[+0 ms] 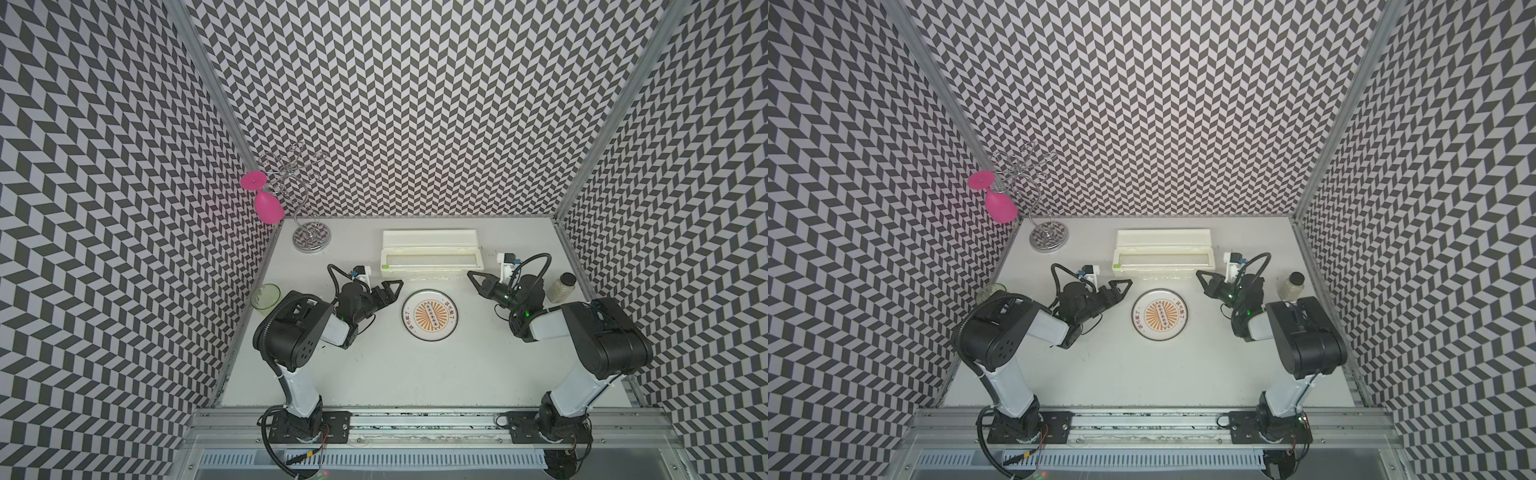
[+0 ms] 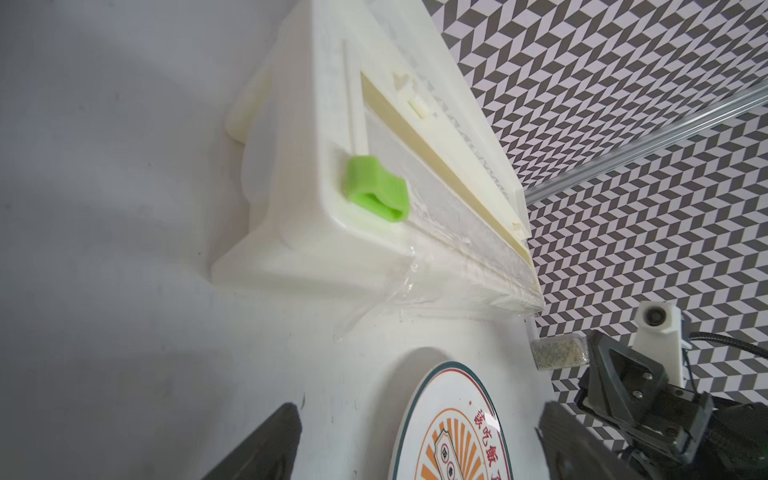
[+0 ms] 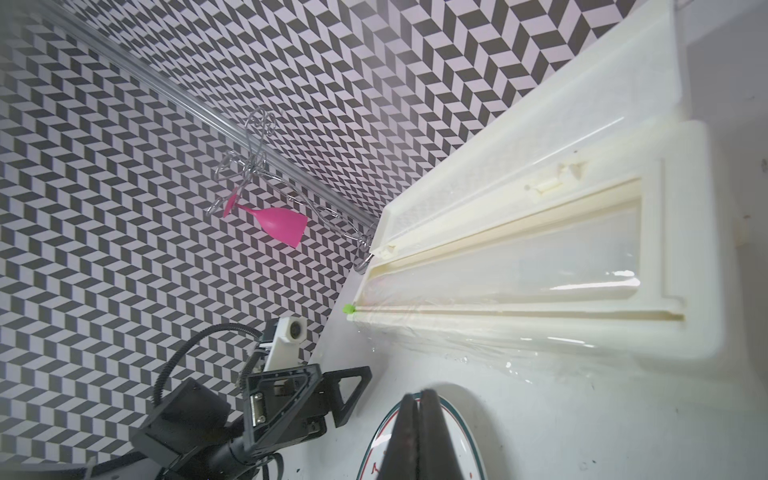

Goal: Wrap the plate with plastic wrap
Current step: Pull the plastic wrap from the plastic wrap cutting box.

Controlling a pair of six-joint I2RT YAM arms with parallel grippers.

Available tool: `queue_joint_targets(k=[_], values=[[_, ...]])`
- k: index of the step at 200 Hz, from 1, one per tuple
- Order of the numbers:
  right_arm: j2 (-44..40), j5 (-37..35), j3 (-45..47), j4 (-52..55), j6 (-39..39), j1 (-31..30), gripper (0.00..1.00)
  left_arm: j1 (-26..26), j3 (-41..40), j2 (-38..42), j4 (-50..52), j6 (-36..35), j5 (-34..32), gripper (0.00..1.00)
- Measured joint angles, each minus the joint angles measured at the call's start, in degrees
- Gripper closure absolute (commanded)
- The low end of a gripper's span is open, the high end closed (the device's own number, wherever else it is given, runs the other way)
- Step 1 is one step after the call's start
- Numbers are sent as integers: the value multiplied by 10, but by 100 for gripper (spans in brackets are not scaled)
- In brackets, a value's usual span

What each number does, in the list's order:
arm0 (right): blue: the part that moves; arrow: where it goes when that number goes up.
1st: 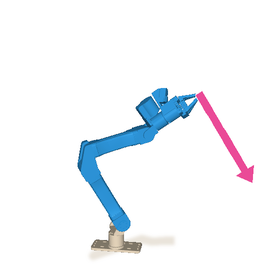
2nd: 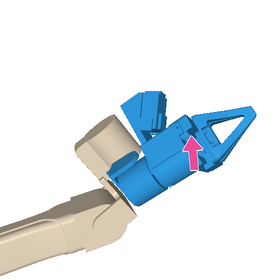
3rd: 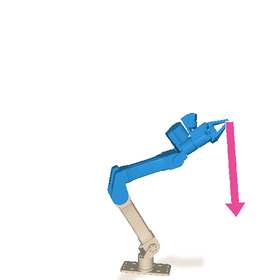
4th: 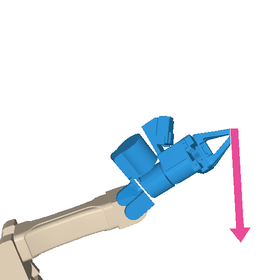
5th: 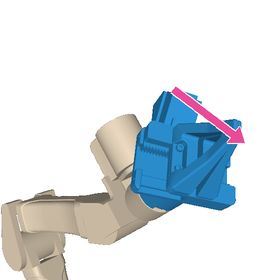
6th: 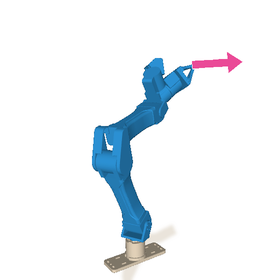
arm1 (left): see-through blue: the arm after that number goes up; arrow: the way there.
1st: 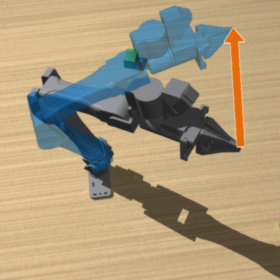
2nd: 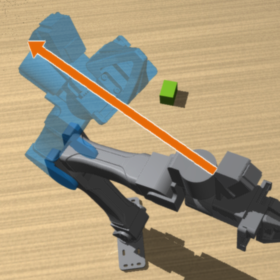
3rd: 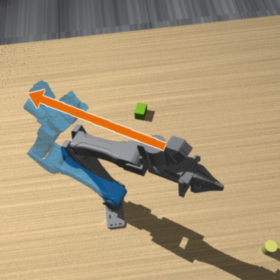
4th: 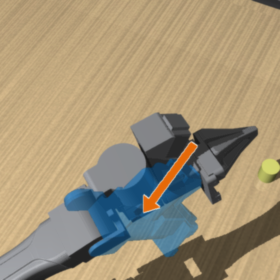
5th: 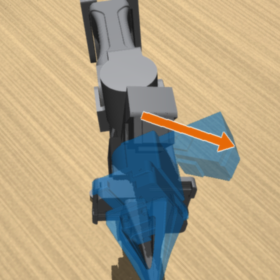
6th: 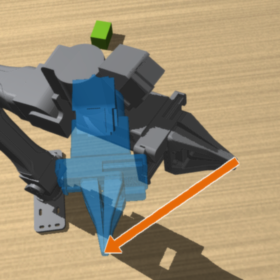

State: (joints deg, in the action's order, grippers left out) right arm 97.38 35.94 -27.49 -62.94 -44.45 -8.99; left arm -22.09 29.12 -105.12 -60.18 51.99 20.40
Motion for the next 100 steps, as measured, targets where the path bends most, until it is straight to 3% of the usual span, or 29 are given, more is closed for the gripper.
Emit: queue_joint_targets(k=[11, 33, 44, 63, 100], values=[[-3, 0, 0, 1, -3, 0, 86, 0, 10, -12, -8, -2, -3, 12], [3, -5, 0, 13, -16, 3, 56, 0, 29, -30, -15, -12, -13, 13], [14, -7, 0, 15, -17, 5, 47, 0, 35, -33, -16, -15, -15, 13], [41, -17, -8, 35, -14, 5, 40, 0, 37, -32, -17, -18, -18, 12], [78, -41, -33, 71, -5, 6, 35, -4, 37, -32, -10, -27, -23, 12]])
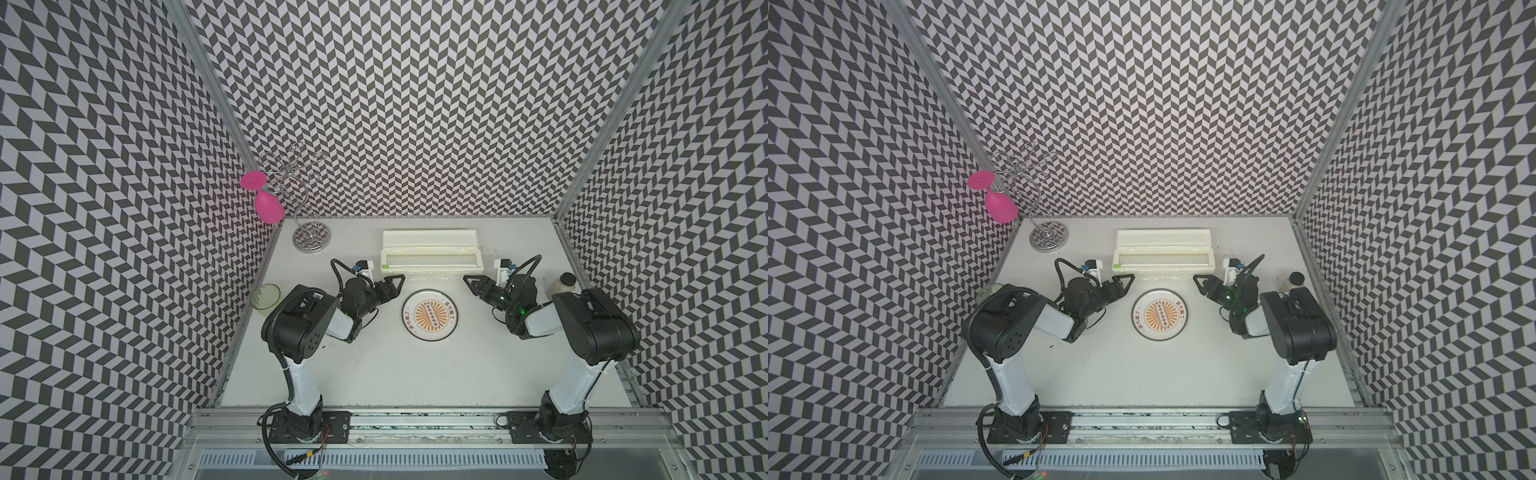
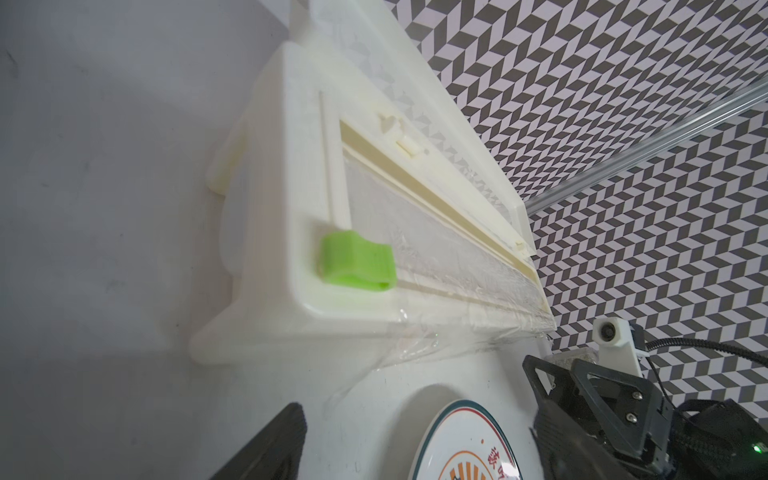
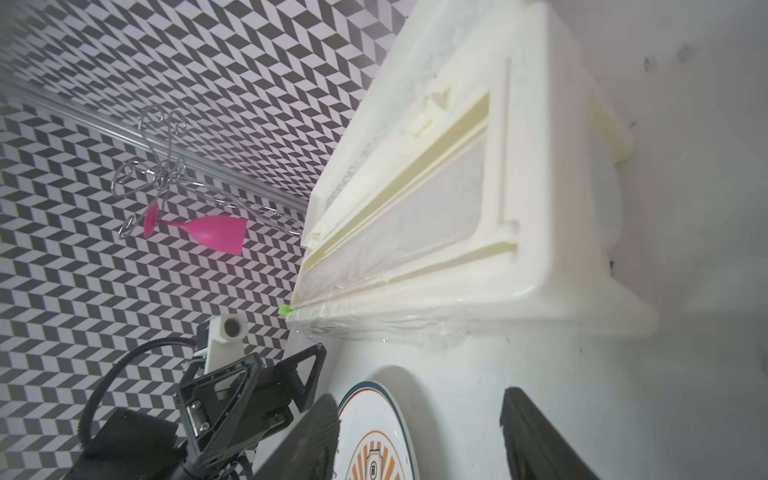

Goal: Wrap the plate with plastic wrap
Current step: Pull the plastic wrap from the plastic wrap cutting box.

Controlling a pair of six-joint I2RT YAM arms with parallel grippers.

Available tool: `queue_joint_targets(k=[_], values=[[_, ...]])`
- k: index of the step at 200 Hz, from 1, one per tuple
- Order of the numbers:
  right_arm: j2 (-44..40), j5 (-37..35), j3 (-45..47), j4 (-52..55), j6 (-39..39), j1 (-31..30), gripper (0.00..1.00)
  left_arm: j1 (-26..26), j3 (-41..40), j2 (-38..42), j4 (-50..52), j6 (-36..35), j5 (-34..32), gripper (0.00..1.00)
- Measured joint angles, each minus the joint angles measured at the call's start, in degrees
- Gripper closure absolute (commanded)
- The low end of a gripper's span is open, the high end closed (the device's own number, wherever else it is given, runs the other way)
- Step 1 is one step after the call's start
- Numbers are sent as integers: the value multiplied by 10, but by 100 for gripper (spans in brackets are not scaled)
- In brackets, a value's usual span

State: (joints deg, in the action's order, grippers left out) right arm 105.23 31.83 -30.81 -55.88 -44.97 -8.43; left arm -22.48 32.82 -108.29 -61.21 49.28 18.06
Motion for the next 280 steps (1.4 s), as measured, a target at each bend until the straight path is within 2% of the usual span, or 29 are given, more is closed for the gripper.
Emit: queue_joint_targets(k=[23, 38, 96, 166, 216, 280], values=[[12, -11, -23, 4, 4, 0, 34, 0, 0, 0, 0, -2, -1, 12], [20, -20, -37, 7, 6, 0, 37, 0, 0, 0, 0, -2, -2, 12], [73, -55, -43, -29, 9, -1, 67, 0, 0, 0, 0, -2, -5, 12], [81, -59, -14, -131, -5, -2, 100, 4, 1, 0, 5, -2, -5, 10], [64, -38, 11, -165, -36, -2, 100, 5, 48, -9, 16, -2, -4, 8], [-26, -14, 37, -165, -78, -6, 100, 8, 28, -19, 23, 6, -3, 8]])
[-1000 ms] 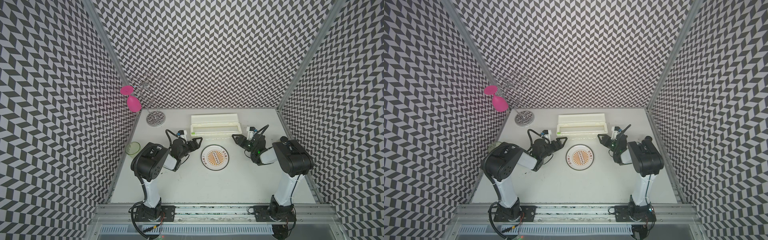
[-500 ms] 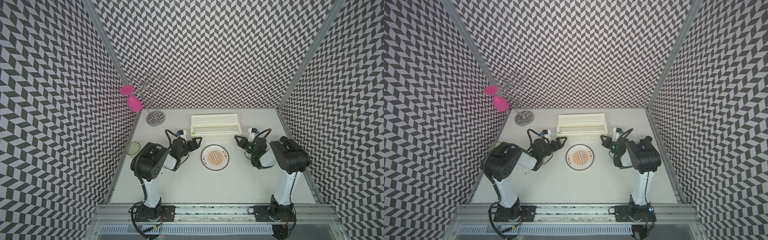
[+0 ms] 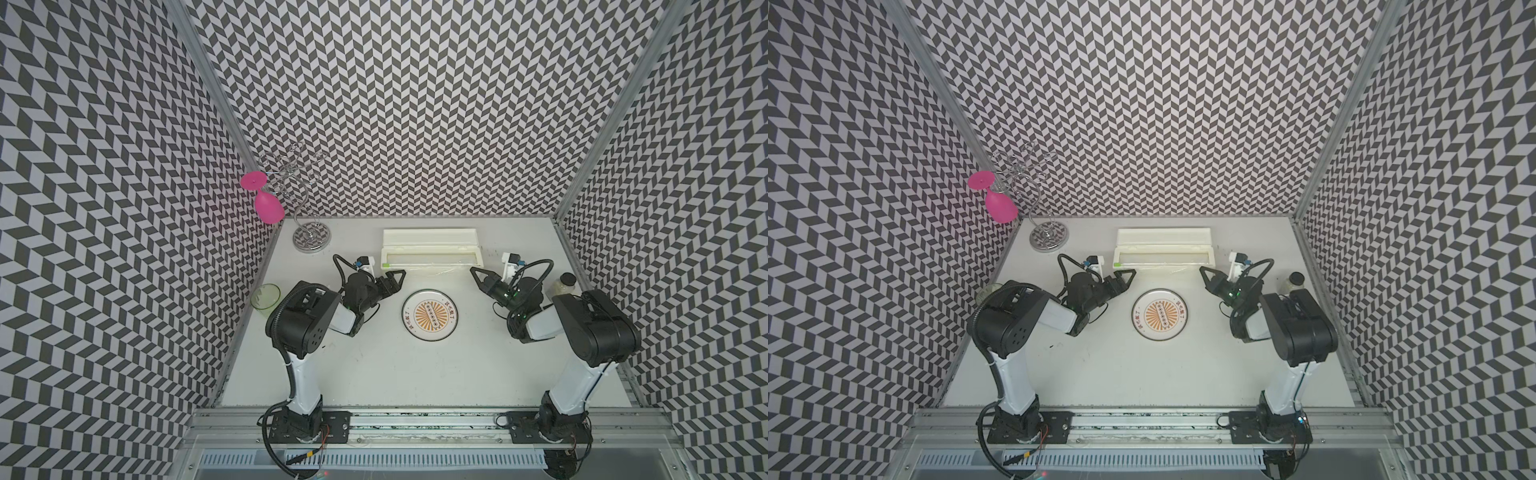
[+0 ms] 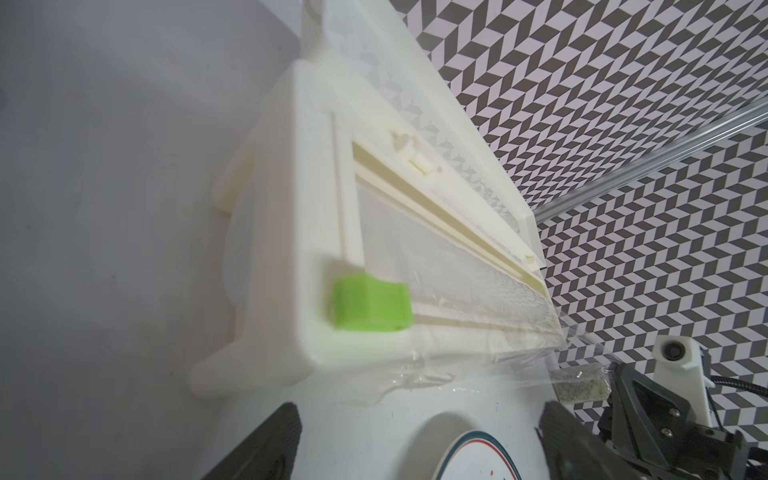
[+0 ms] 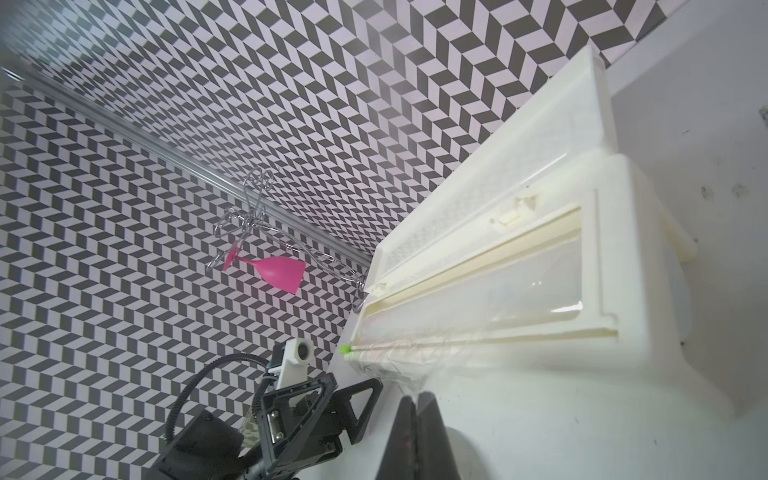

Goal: Wrap the plate with plastic wrap
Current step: Pull the plastic wrap from the plastic wrap cutting box.

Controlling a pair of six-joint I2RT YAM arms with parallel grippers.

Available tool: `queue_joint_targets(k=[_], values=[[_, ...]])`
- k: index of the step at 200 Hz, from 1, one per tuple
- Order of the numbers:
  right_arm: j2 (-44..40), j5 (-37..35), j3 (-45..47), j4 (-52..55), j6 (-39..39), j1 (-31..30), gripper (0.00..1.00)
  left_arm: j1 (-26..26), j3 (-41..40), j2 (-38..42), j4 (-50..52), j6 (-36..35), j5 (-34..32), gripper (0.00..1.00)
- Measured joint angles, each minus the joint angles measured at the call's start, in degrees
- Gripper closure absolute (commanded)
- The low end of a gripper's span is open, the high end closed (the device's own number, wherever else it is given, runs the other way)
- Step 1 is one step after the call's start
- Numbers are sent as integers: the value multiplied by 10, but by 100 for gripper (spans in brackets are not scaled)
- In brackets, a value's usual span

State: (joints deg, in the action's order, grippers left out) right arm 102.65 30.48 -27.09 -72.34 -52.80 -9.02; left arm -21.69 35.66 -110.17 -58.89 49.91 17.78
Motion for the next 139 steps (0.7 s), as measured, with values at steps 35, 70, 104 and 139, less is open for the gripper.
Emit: queue_joint_targets(k=[35, 70, 104, 139], values=[[-16, 14, 2, 3, -14, -4, 100, 14, -33, 10, -5, 16, 5, 9], [-24, 23, 3, 10, -28, -6, 100, 14, -5, -12, -31, 31, 9, 13], [-37, 27, 4, 16, -31, -6, 100, 11, 9, -18, -50, 42, 16, 28], [-37, 29, 9, 15, -45, -6, 100, 11, 1, -18, -73, 59, 21, 68]])
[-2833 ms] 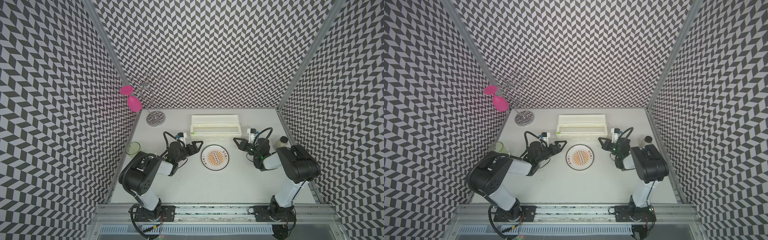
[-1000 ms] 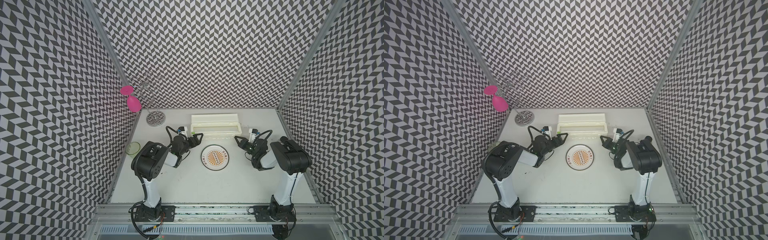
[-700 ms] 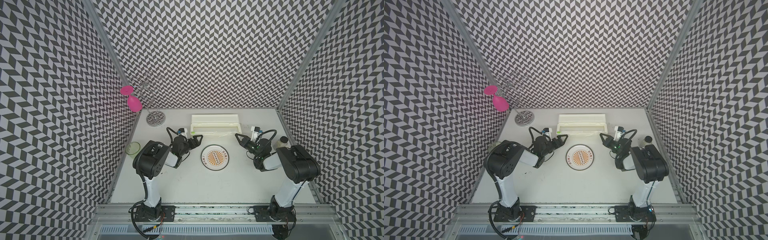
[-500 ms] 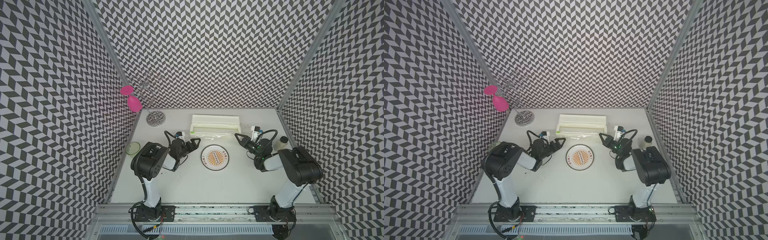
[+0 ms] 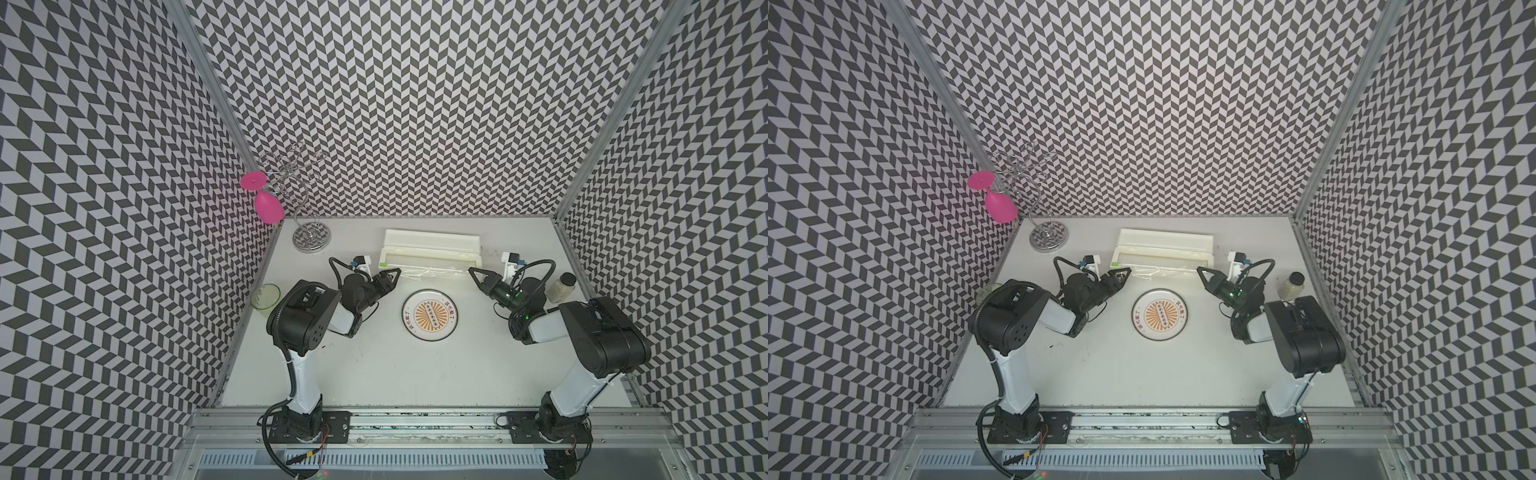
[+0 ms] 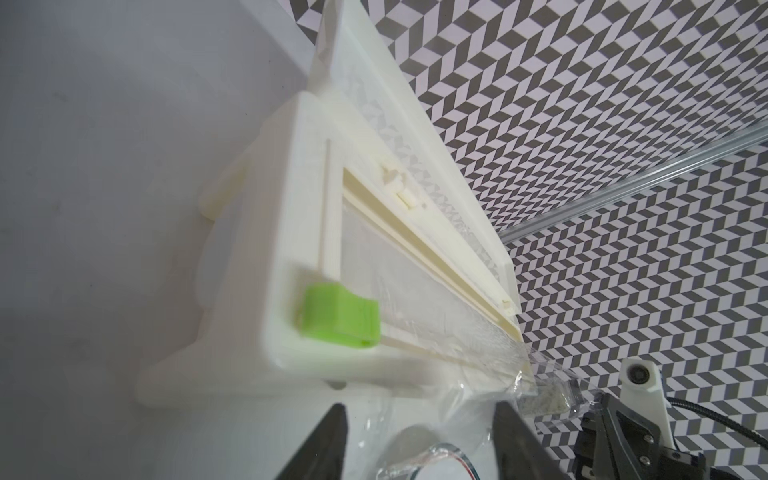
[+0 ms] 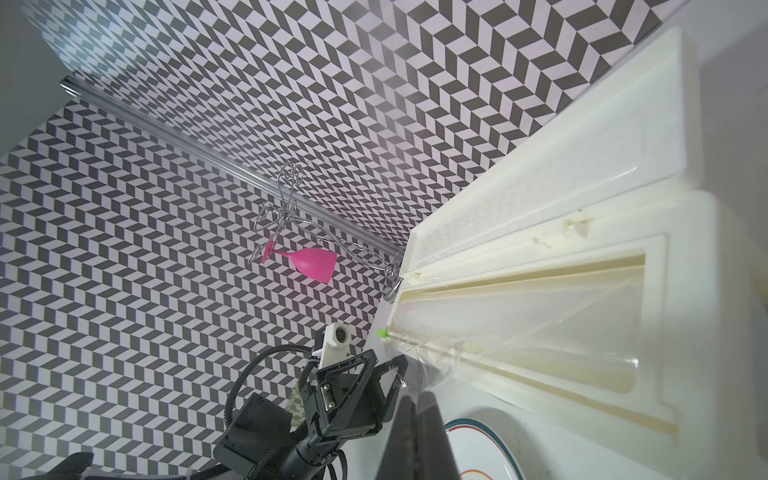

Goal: Wrap the plate with plastic wrap
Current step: Pull the plastic wrap from the plastic wrap cutting box.

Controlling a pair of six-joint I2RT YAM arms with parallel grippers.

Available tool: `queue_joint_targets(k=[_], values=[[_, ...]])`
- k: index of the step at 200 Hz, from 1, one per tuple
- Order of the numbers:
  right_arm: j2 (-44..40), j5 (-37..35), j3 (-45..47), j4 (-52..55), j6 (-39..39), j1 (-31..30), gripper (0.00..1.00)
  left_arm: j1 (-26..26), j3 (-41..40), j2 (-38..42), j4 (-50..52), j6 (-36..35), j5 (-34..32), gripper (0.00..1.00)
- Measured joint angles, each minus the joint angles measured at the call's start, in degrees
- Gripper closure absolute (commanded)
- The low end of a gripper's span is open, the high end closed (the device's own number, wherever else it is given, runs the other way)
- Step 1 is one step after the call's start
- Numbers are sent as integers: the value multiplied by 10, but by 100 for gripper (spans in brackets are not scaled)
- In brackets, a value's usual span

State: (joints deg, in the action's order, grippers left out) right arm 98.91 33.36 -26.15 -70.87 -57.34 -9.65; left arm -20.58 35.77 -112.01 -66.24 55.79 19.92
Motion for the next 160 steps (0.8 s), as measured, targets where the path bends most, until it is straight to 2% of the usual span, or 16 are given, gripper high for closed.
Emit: queue_joint_targets(k=[7, 19, 43, 81, 115, 160], values=[[0, 0, 1, -1, -3, 0, 100, 2, -4, 0, -5, 6, 2, 79], [0, 0, 1, -2, -9, 0, 100, 6, -6, 0, -10, 16, 8, 91], [-4, 0, 1, -3, -21, 0, 100, 19, -4, 1, -20, 45, 32, 100], [-30, -3, -37, 55, -27, 0, 100, 38, 33, 42, 64, 63, 65, 100], [-56, -6, -107, 148, -17, 1, 100, 47, 132, 91, 205, 50, 96, 100], [-62, -5, -219, 261, 6, 10, 100, 61, 261, 106, 377, 21, 127, 100]])
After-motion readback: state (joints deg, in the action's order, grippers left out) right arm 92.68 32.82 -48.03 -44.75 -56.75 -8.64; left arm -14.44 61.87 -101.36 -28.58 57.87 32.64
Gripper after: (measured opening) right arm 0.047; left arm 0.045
